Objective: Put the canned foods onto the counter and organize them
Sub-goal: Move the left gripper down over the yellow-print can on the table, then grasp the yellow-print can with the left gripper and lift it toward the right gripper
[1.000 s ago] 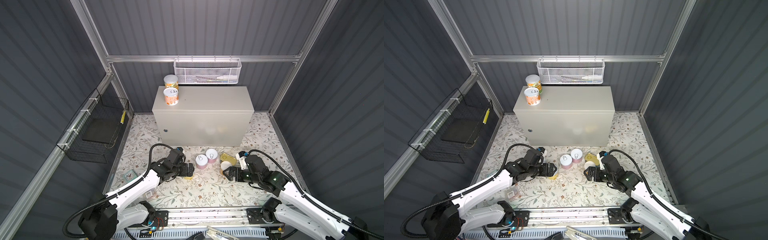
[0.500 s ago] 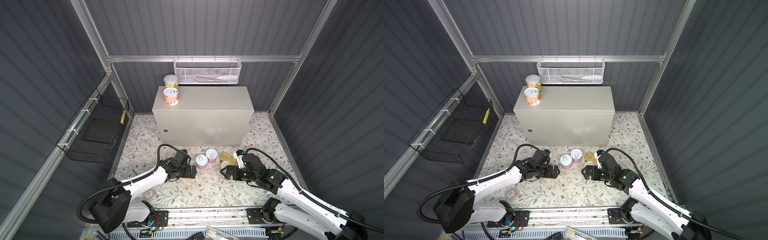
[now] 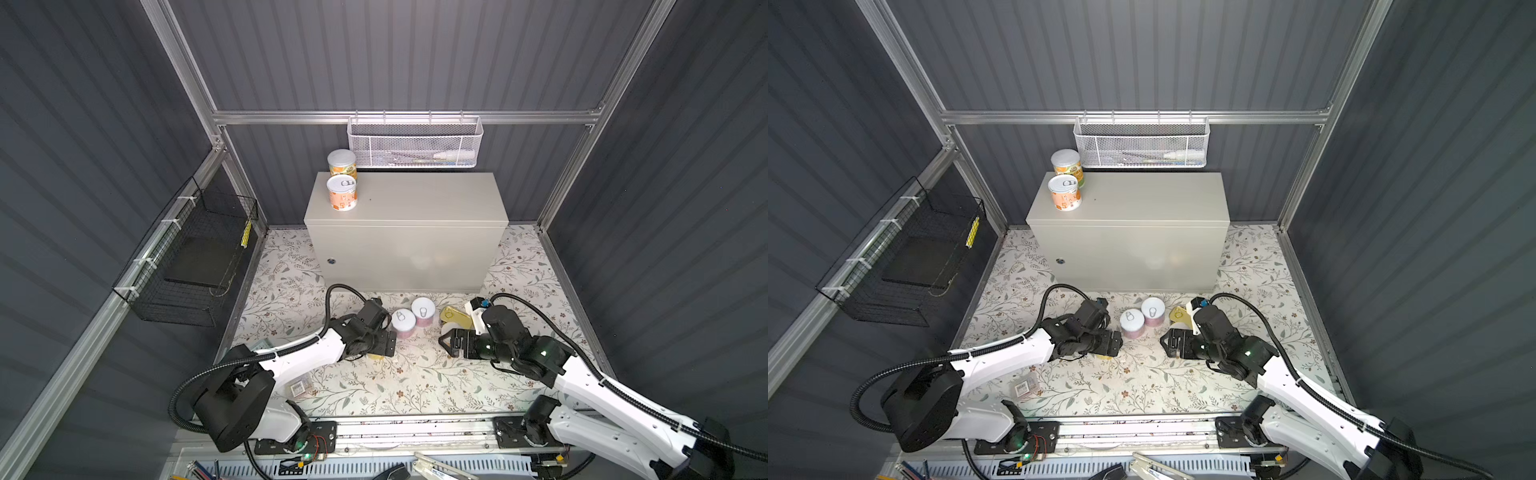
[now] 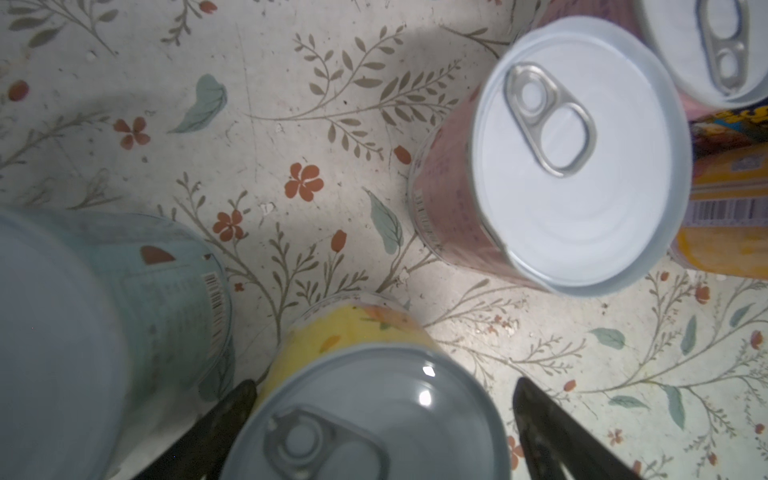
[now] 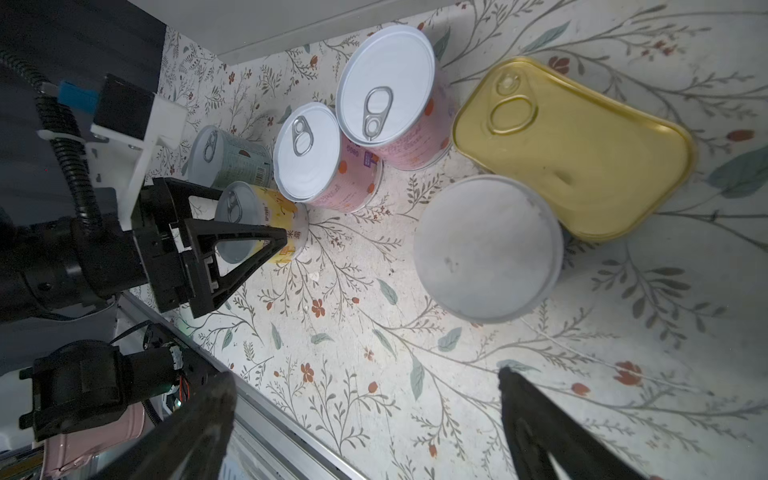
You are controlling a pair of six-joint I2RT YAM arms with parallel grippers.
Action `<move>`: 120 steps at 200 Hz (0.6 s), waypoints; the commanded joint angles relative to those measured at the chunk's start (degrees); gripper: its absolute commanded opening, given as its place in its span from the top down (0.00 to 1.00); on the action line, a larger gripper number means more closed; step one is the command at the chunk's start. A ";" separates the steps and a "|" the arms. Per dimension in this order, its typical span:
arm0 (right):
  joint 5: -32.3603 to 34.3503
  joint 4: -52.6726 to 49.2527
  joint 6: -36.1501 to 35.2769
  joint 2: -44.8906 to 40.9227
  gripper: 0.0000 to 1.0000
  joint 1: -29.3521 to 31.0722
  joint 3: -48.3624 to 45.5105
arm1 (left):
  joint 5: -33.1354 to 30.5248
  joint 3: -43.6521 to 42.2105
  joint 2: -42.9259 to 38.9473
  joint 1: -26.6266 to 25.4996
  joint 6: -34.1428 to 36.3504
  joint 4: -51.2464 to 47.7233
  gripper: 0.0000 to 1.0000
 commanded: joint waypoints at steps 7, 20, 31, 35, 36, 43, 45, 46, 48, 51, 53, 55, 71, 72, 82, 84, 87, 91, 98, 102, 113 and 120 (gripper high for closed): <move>1.61 -1.59 0.17 0.02 0.01 1.03 1.88 | -1.32 1.01 0.53 -0.53 0.55 -0.81 0.11; 2.48 -2.38 -0.22 0.17 0.01 1.76 2.36 | -1.57 0.94 0.48 -0.58 0.20 -0.59 0.19; 3.19 -2.88 -0.64 0.27 0.01 2.43 2.69 | -1.76 0.77 0.25 -0.53 -0.20 -0.29 0.26; 3.43 -3.02 -0.73 0.36 0.01 2.72 2.83 | -1.72 0.70 0.12 -0.58 -0.27 -0.11 0.29; 3.52 -3.06 -0.79 0.41 0.01 2.78 2.84 | -1.76 0.69 0.13 -0.58 -0.29 -0.04 0.29; 4.04 -3.17 -1.13 0.45 0.01 3.37 3.00 | -1.74 0.68 -0.05 -0.58 -0.45 0.06 0.32; 4.23 -3.17 -1.23 0.45 0.01 3.55 3.02 | -1.76 0.67 -0.18 -0.58 -0.50 0.12 0.33; 4.28 -3.18 -1.25 0.45 0.01 3.64 3.03 | -1.73 0.67 -0.20 -0.58 -0.59 0.12 0.33; 4.49 -3.18 -1.34 0.45 0.01 3.88 3.08 | -1.71 0.67 -0.28 -0.58 -0.63 0.16 0.33; 4.80 -3.13 -1.51 0.45 0.01 4.21 3.12 | -1.78 0.67 -0.37 -0.58 -0.66 0.23 0.34; 5.01 -3.12 -1.65 0.39 0.01 4.42 3.19 | -1.72 0.67 -0.50 -0.58 -0.67 0.27 0.34; 5.26 -3.10 -1.77 0.37 0.01 4.64 3.20 | -1.78 0.67 -0.56 -0.58 -0.71 0.24 0.35; 7.37 -2.51 -2.62 0.24 0.01 6.58 3.28 | -1.58 0.89 -1.40 -0.58 -0.92 0.05 0.36; 7.43 -2.45 -2.66 0.22 0.01 6.69 3.24 | -1.60 0.91 -1.47 -0.58 -0.93 0.04 0.36; 8.19 -1.63 -3.66 0.04 0.01 7.70 3.12 | -1.31 1.40 -1.95 -0.58 -0.92 -0.52 0.37; 8.43 -1.49 -3.81 0.02 0.01 7.93 3.01 | -1.23 1.47 -2.08 -0.58 -0.91 -0.68 0.37; 8.72 -1.13 -4.17 -0.03 0.01 8.25 2.94 | -1.18 1.75 -2.21 -0.58 -0.87 -0.92 0.37; 9.10 -0.67 -4.69 -0.14 0.01 8.69 2.75 | -0.95 2.03 -2.39 -0.58 -0.88 -1.33 0.37; 9.72 0.38 -5.58 -0.49 0.01 9.47 2.39 | -0.69 2.73 -2.82 -0.58 -0.75 -2.10 0.37; 9.97 1.08 -6.19 -0.73 0.01 9.92 2.10 | -0.49 3.06 -3.06 -0.58 -0.67 -2.59 0.37; 11.36 2.68 -7.77 -1.42 0.01 11.17 1.27 | -0.07 4.13 -3.70 -0.57 -0.51 -3.79 0.38; 12.27 4.80 -9.08 -2.01 0.01 12.11 0.64 | 0.41 4.83 -4.14 -0.58 -0.47 -4.62 0.38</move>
